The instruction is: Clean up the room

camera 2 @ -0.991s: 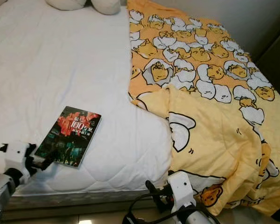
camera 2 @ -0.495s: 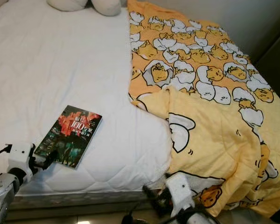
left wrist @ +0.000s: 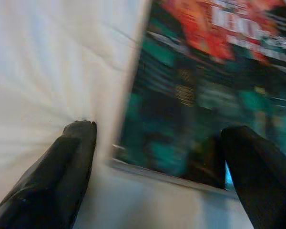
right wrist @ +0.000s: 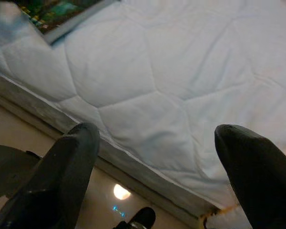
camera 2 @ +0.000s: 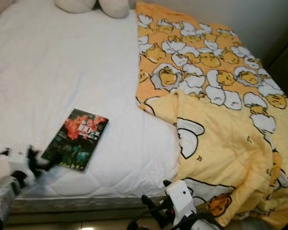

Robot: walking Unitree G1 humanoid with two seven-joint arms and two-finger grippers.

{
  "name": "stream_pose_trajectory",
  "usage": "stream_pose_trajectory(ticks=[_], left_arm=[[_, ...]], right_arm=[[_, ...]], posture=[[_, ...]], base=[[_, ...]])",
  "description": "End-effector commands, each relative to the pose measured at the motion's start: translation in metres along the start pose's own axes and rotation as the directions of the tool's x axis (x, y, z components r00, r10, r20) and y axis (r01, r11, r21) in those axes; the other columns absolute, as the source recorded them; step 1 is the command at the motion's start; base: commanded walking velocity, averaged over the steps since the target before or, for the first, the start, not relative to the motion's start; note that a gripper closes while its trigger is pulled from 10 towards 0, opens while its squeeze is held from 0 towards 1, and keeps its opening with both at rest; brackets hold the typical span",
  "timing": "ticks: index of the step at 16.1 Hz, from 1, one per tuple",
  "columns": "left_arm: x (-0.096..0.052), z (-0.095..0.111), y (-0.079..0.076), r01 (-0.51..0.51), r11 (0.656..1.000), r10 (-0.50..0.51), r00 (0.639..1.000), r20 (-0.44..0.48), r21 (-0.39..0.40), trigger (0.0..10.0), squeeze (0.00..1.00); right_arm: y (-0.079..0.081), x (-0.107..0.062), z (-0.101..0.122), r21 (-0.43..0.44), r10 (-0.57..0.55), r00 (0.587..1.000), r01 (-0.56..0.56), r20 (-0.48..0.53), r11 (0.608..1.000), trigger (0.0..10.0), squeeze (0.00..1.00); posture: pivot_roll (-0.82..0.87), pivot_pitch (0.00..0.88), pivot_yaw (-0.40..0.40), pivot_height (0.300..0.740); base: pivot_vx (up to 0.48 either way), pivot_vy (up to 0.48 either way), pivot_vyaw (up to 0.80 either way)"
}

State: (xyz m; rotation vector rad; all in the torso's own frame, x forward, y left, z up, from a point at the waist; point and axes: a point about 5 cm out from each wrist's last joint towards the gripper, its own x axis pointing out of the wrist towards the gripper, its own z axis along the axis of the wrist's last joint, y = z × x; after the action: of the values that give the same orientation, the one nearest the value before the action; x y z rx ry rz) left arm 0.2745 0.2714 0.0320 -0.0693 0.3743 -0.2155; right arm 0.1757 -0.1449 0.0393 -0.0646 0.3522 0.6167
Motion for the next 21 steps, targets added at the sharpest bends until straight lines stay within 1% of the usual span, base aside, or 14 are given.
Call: stream_pose_trajectory(ticks=[1,3,4,5,7,9,10,11,13,14,15,19,20,21], left_arm=[[0.004,-0.022,-0.024,0.134,0.990,-0.137,0.987,-0.088,-0.043,10.0,0.00],[0.006,-0.020,-0.038,0.229,0.970,-0.234,0.970,-0.059,-0.083,10.0,0.00],[0.008,-0.014,-0.043,0.256,0.961,-0.259,0.965,-0.022,-0.108,10.0,0.00],[0.008,-0.013,-0.044,0.267,0.956,-0.270,0.963,-0.011,-0.119,10.0,0.00],[0.008,-0.007,-0.053,0.325,0.933,-0.325,0.945,0.021,-0.157,10.0,0.00],[0.007,-0.009,-0.053,0.316,0.929,-0.319,0.948,0.017,-0.191,10.0,0.00],[0.005,-0.012,-0.054,0.319,0.931,-0.324,0.946,-0.002,-0.178,10.0,0.00],[0.000,-0.013,-0.048,0.316,0.938,-0.325,0.945,-0.037,-0.143,10.0,0.00],[-0.011,-0.004,-0.016,0.229,0.972,-0.233,0.970,-0.074,-0.054,10.0,0.00],[-0.012,-0.002,-0.011,0.211,0.977,-0.213,0.974,-0.076,-0.033,10.0,0.00],[-0.011,-0.002,-0.010,0.201,0.979,-0.203,0.976,-0.077,-0.039,10.0,0.00],[0.000,-0.012,-0.023,0.172,0.976,-0.180,0.982,-0.055,-0.136,10.0,0.00],[0.002,-0.013,-0.024,0.161,0.977,-0.169,0.984,-0.051,-0.141,10.0,0.00],[0.007,-0.012,-0.026,0.117,0.985,-0.122,0.992,-0.029,-0.130,10.0,0.00]], right_arm=[[-0.003,-0.004,-0.005,0.004,-0.002,1.000,0.002,-0.028,1.000,10.0,0.00],[-0.004,-0.007,-0.006,-0.002,-0.006,0.999,0.006,-0.036,1.000,10.0,0.00],[-0.005,-0.008,-0.007,-0.003,-0.006,0.999,0.006,-0.041,1.000,10.0,0.00],[-0.005,-0.008,-0.008,-0.003,-0.006,0.999,0.006,-0.042,1.000,10.0,0.00],[-0.005,-0.008,-0.009,-0.005,-0.001,0.999,0.001,-0.048,1.000,10.0,0.00],[-0.005,-0.007,-0.010,-0.005,0.004,0.999,-0.004,-0.053,1.000,10.0,0.00],[-0.004,-0.008,-0.011,-0.008,0.009,0.998,-0.009,-0.058,1.000,10.0,0.00],[-0.004,-0.008,-0.012,-0.012,0.013,0.998,-0.013,-0.063,1.000,10.0,0.00],[-0.003,-0.008,-0.013,-0.013,0.020,0.997,-0.021,-0.068,1.000,10.0,0.00],[-0.003,-0.008,-0.014,-0.014,0.024,0.997,-0.025,-0.071,1.000,10.0,0.00],[-0.003,-0.008,-0.014,-0.014,0.026,0.997,-0.028,-0.073,1.000,10.0,0.00],[-0.005,-0.007,-0.016,-0.021,0.036,0.996,-0.037,-0.083,0.999,10.0,0.00],[-0.005,-0.007,-0.016,-0.022,0.036,0.996,-0.038,-0.083,0.999,10.0,0.00],[-0.006,-0.007,-0.016,-0.024,0.035,0.996,-0.037,-0.082,0.999,10.0,0.00]], posture=[[0.09,0.152,-0.157,0.740],[0.09,0.150,-0.154,0.740],[0.09,0.151,-0.154,0.740],[0.09,0.151,-0.154,0.740],[0.10,0.150,-0.153,0.740],[0.10,0.148,-0.150,0.740],[0.10,0.148,-0.150,0.740],[0.10,0.145,-0.151,0.740],[0.10,0.137,-0.153,0.740],[0.10,0.137,-0.153,0.740],[0.11,0.132,-0.156,0.740],[0.10,0.121,-0.166,0.740],[0.10,0.121,-0.166,0.740],[0.10,0.117,-0.168,0.740]], base=[[0.000,0.000,0.00],[0.000,0.000,0.00],[0.000,0.000,0.00],[0.000,0.000,0.00],[0.000,0.000,0.00],[0.000,0.000,0.00],[0.000,0.000,0.00],[0.000,0.000,0.00],[0.000,0.000,0.00],[0.000,0.000,0.00],[0.000,0.000,0.00],[0.000,0.000,0.00],[0.000,0.000,0.00],[0.000,0.000,0.00]])
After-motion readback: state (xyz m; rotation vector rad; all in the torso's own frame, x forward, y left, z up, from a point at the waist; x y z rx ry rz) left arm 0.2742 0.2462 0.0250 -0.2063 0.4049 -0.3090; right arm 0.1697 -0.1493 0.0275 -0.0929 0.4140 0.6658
